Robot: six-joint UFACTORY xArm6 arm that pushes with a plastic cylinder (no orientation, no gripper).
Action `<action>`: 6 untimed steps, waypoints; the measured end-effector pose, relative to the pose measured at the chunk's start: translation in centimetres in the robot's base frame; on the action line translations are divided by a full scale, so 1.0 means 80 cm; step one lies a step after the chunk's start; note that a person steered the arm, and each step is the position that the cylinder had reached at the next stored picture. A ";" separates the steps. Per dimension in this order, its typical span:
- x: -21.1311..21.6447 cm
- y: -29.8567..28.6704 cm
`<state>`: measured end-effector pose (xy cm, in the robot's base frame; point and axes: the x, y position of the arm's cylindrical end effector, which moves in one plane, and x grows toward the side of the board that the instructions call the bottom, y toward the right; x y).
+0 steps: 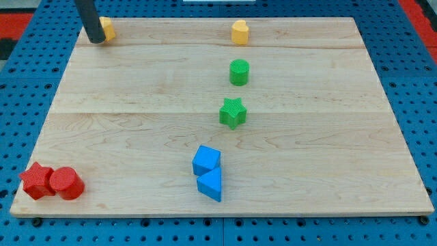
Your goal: Go near the yellow heart
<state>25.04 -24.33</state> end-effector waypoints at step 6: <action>0.020 0.334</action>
